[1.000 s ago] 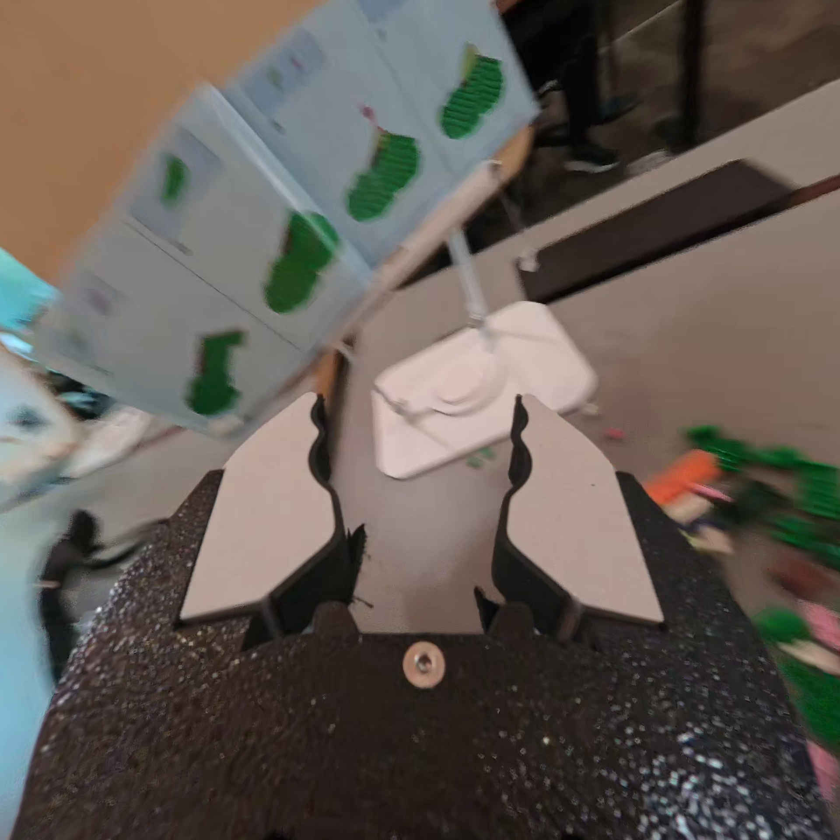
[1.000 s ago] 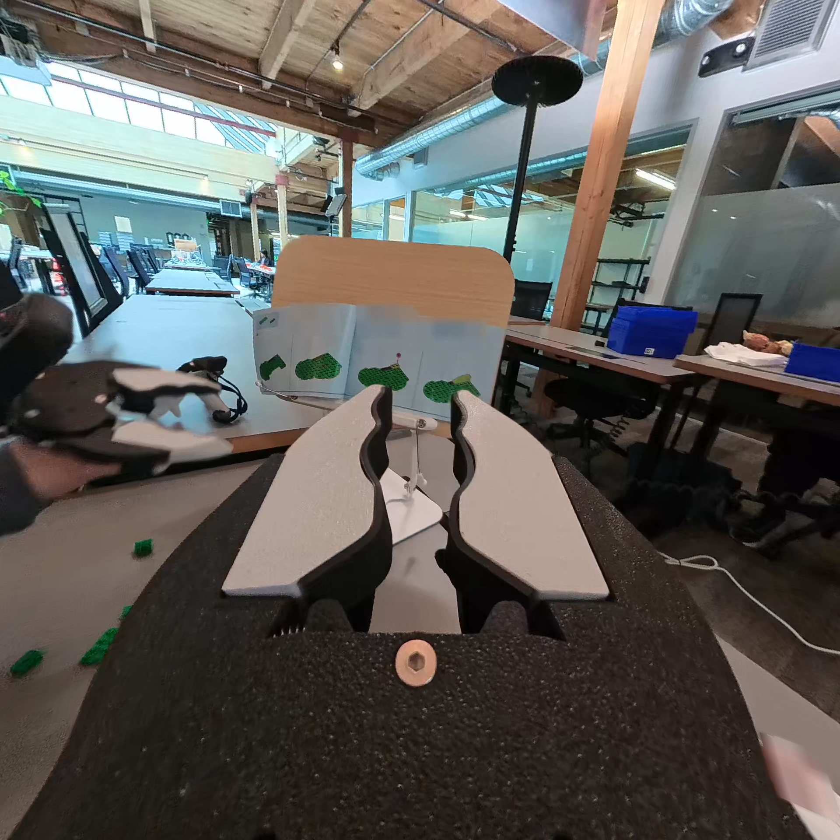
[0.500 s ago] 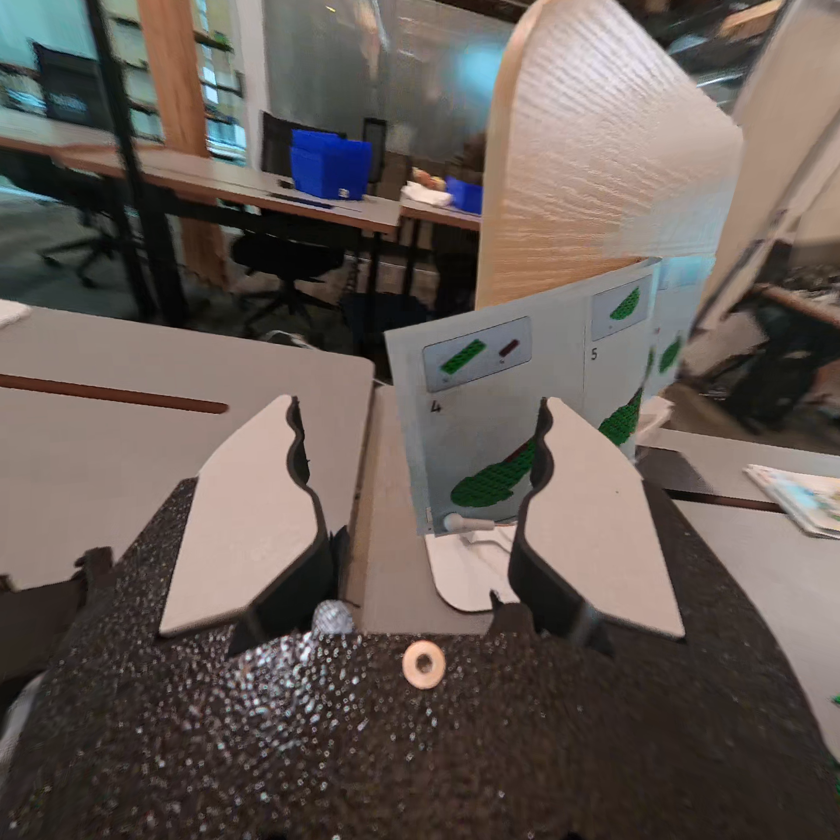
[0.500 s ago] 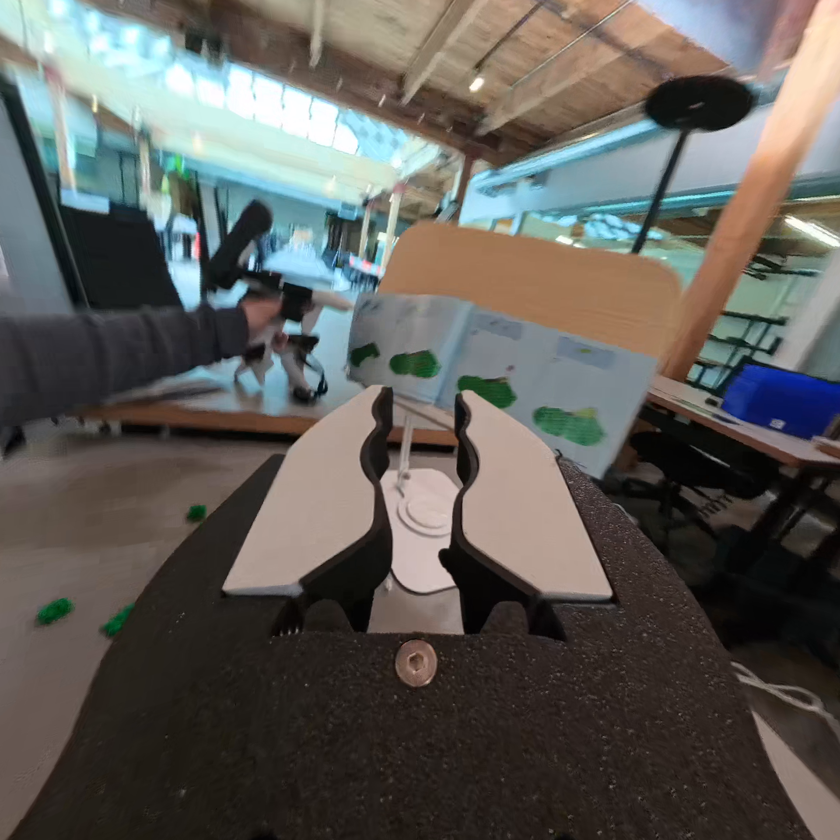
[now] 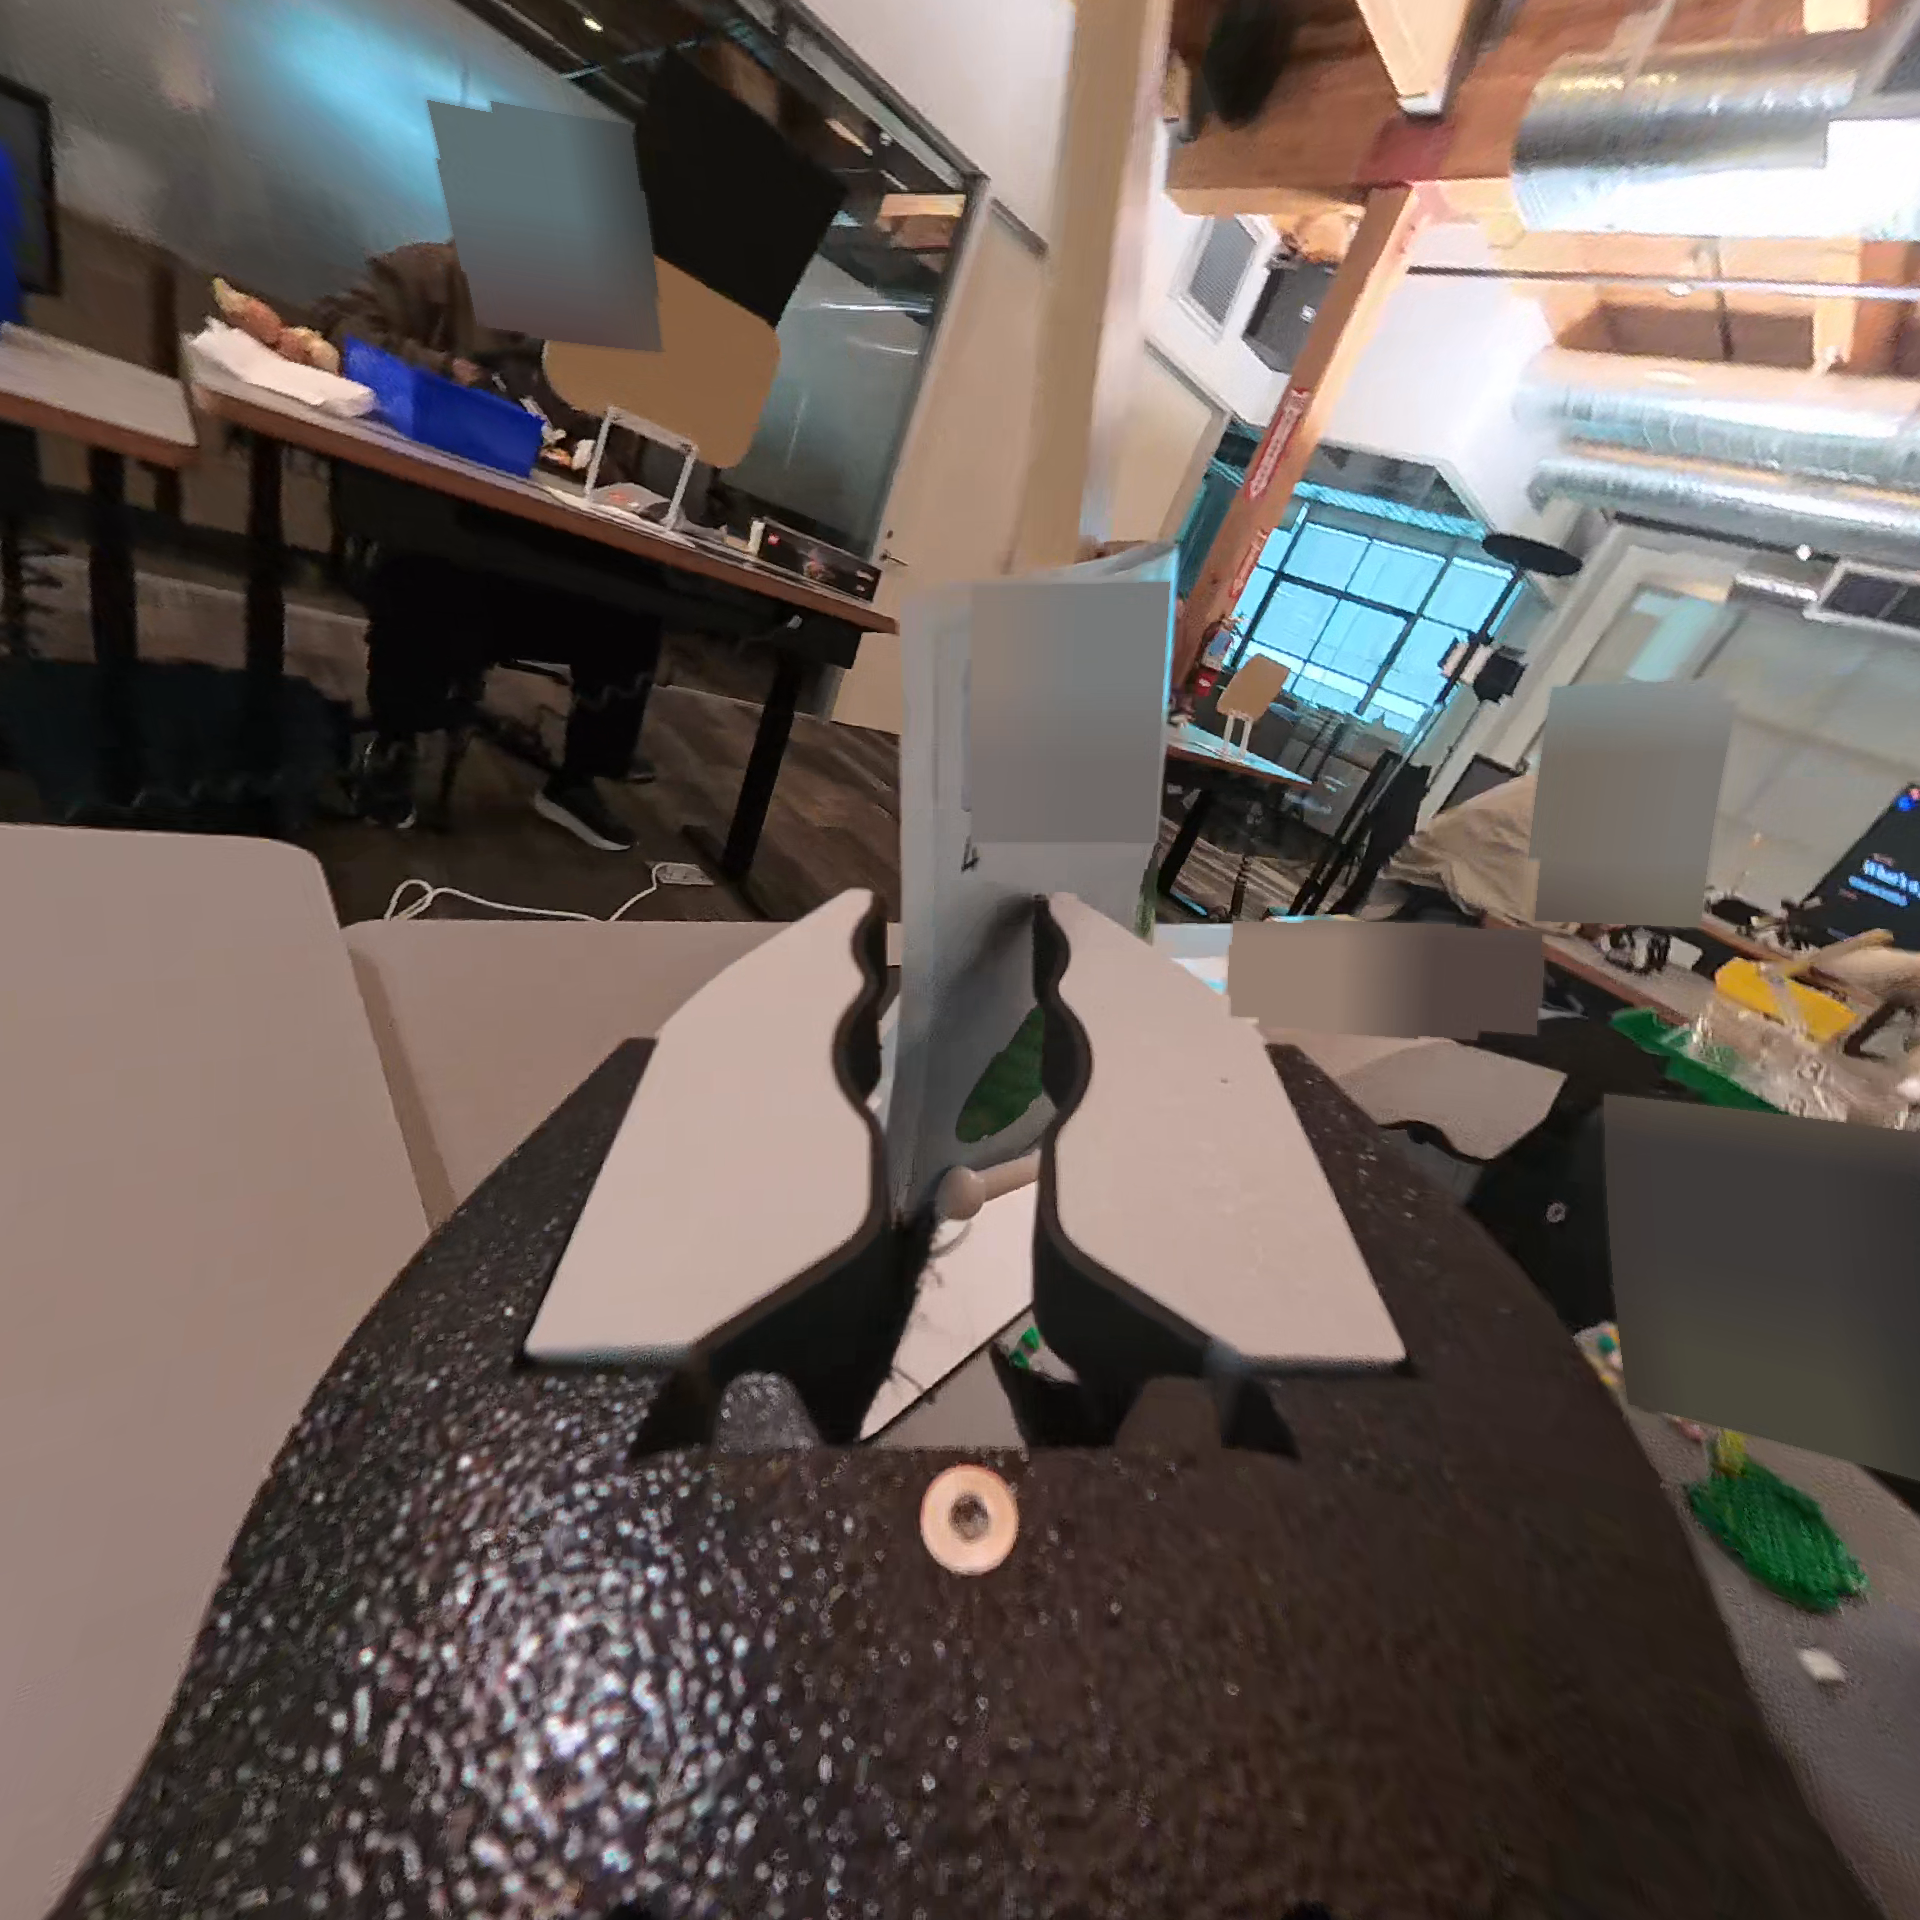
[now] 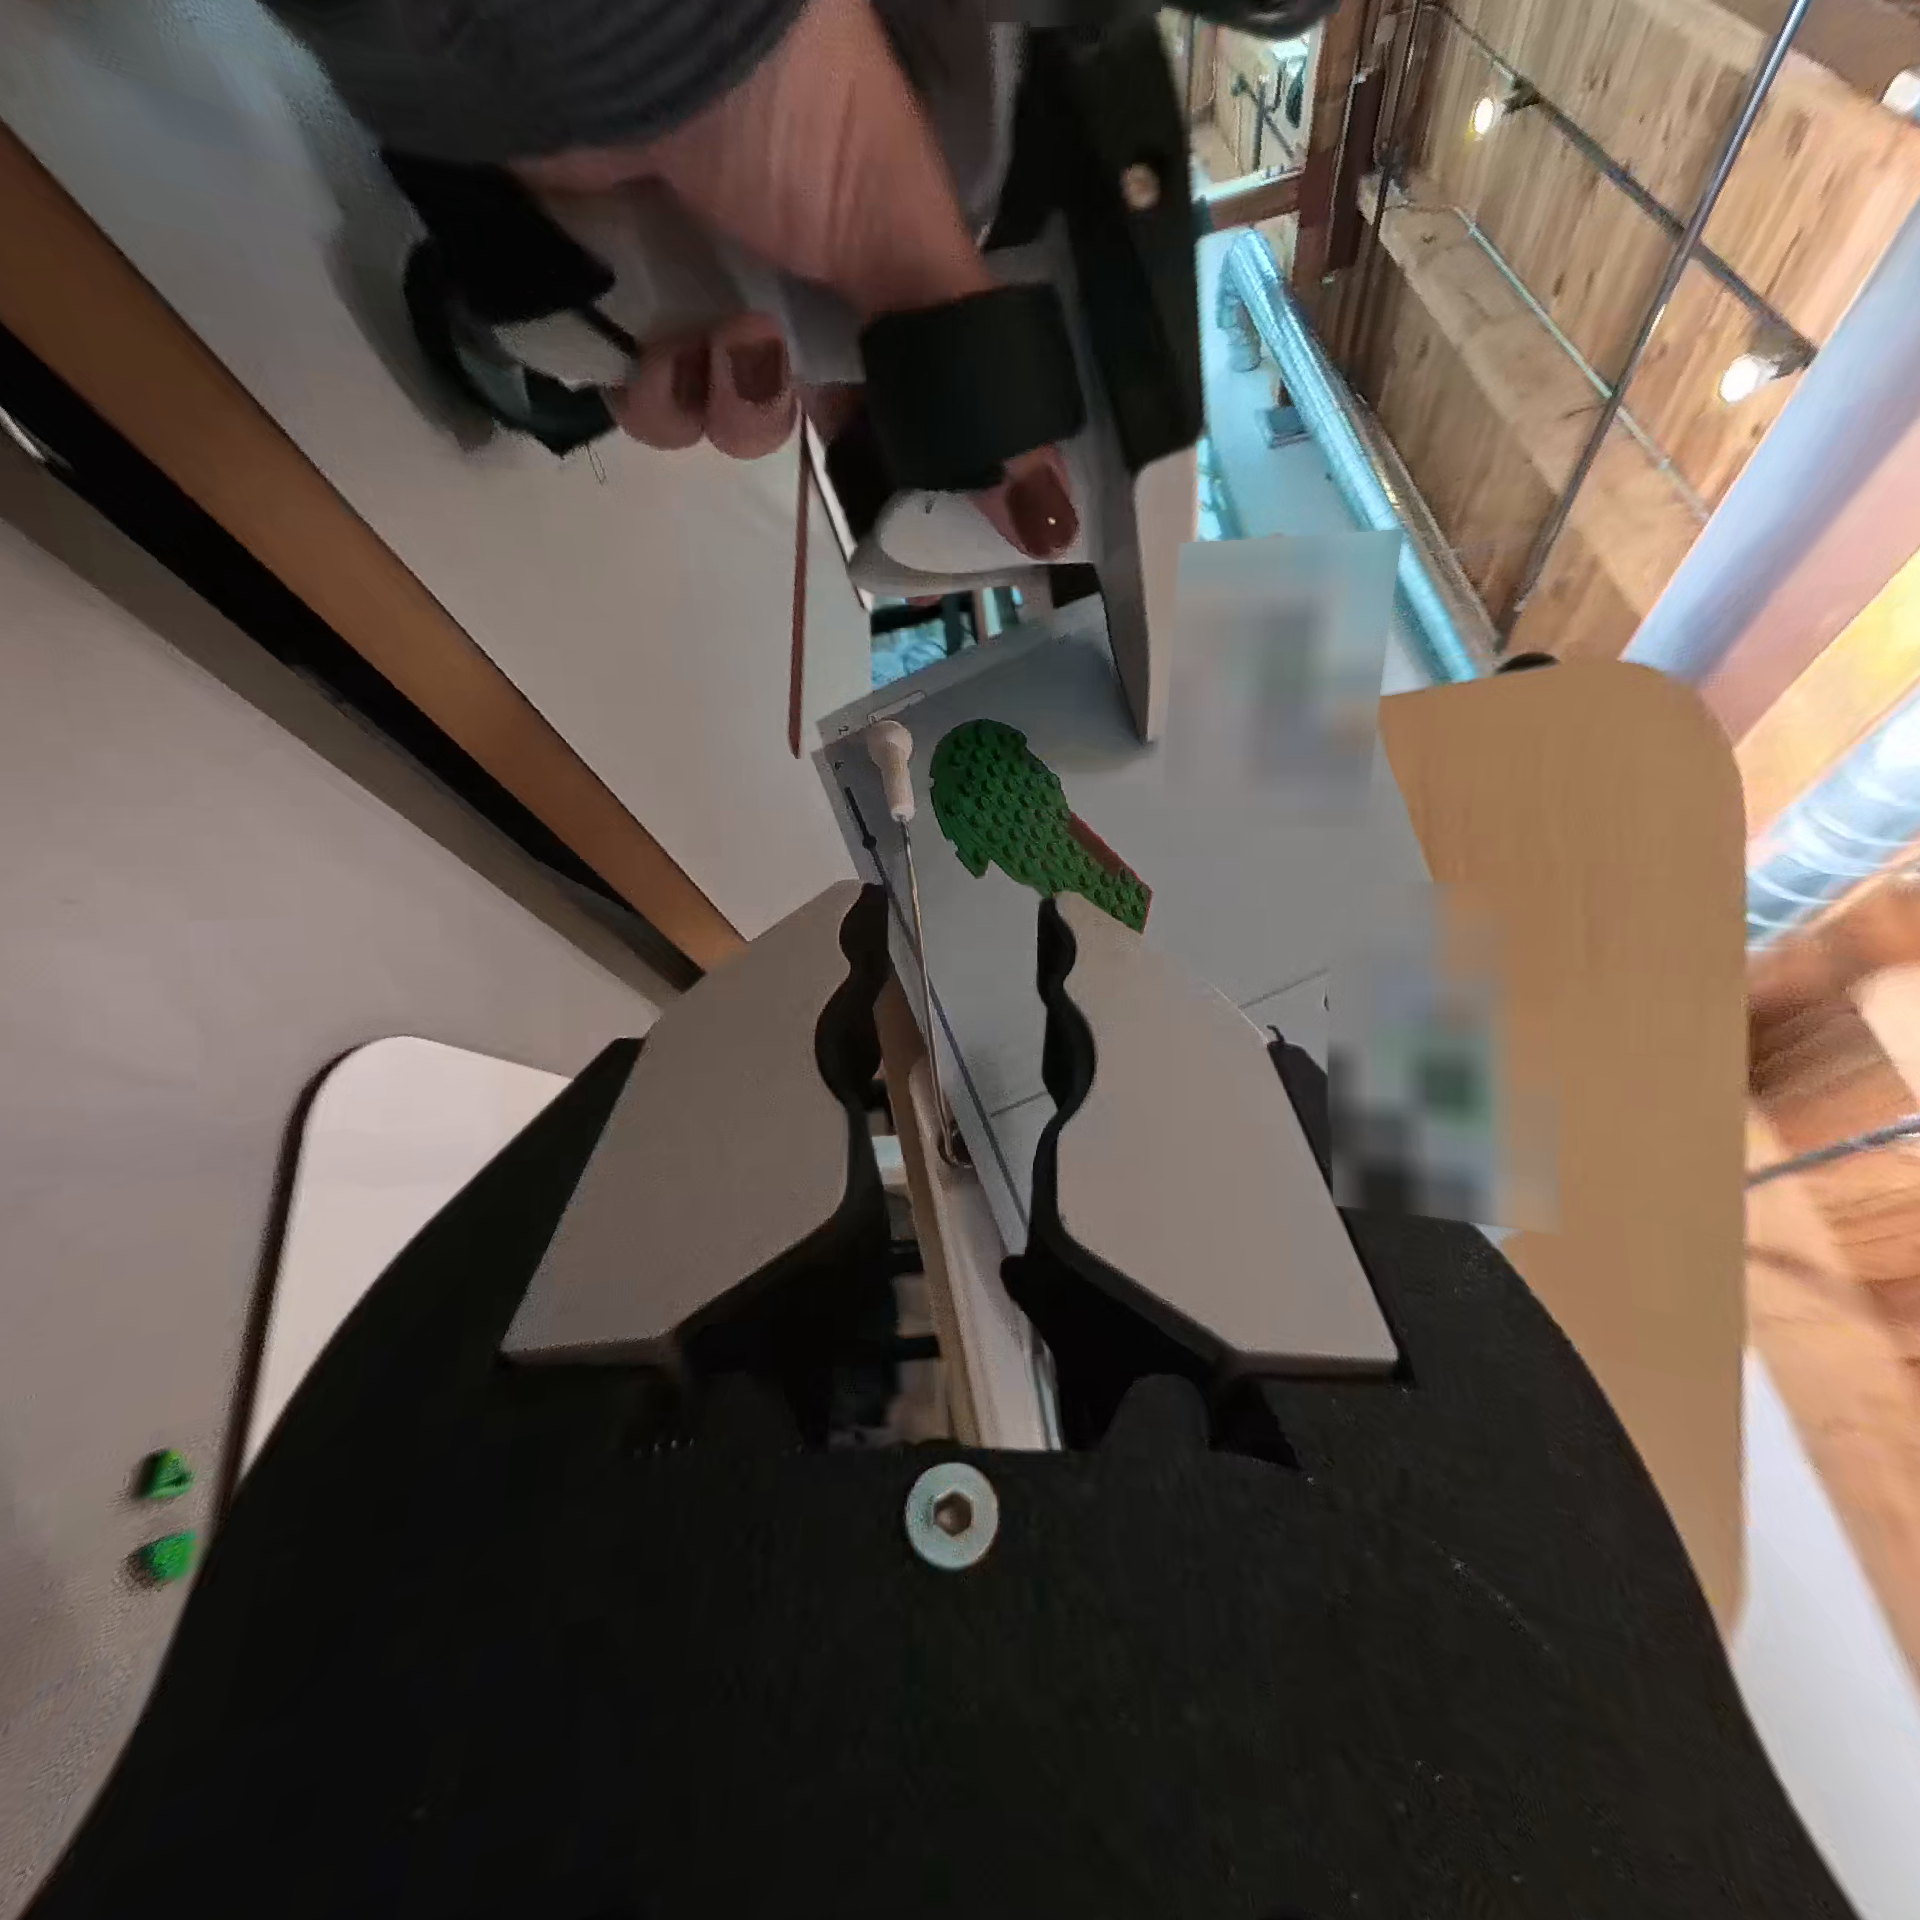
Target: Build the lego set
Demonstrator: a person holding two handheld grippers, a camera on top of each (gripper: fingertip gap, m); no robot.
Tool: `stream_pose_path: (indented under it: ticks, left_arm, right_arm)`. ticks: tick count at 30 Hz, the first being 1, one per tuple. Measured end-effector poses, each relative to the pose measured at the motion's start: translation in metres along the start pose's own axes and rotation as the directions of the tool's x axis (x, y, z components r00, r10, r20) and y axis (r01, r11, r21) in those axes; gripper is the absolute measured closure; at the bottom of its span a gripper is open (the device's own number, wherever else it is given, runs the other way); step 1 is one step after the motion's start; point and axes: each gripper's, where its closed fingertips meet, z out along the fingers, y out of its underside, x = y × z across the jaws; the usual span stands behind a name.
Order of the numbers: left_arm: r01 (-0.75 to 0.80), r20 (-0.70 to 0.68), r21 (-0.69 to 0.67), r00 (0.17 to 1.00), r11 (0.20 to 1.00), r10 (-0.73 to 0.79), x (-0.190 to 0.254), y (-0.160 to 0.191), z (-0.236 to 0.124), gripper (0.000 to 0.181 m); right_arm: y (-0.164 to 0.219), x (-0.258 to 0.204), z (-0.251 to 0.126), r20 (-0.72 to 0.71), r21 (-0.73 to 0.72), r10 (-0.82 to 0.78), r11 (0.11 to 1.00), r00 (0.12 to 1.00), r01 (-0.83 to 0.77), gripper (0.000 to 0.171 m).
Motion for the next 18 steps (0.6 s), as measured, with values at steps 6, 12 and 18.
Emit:
stream_pose_path:
  ticks: [6,12,18]
  left_arm:
    - [-0.044,-0.059,-0.026,0.997,0.999,0.042,0.007,0.001,0.003,0.173]
    - [-0.082,-0.034,-0.032,0.996,0.996,0.081,0.007,0.001,0.003,0.173]
    - [-0.075,0.003,-0.03,0.997,0.997,0.076,0.003,0.0,0.005,0.173]
  right_arm:
    - [0.009,-0.008,0.022,-0.004,-0.105,-0.075,0.992,0.997,0.074,0.15]
    - [0.01,-0.013,0.024,-0.019,-0.109,-0.122,0.987,0.992,0.119,0.171]
    - [0.015,-0.023,0.025,-0.008,-0.095,-0.254,0.963,0.967,0.252,0.17]
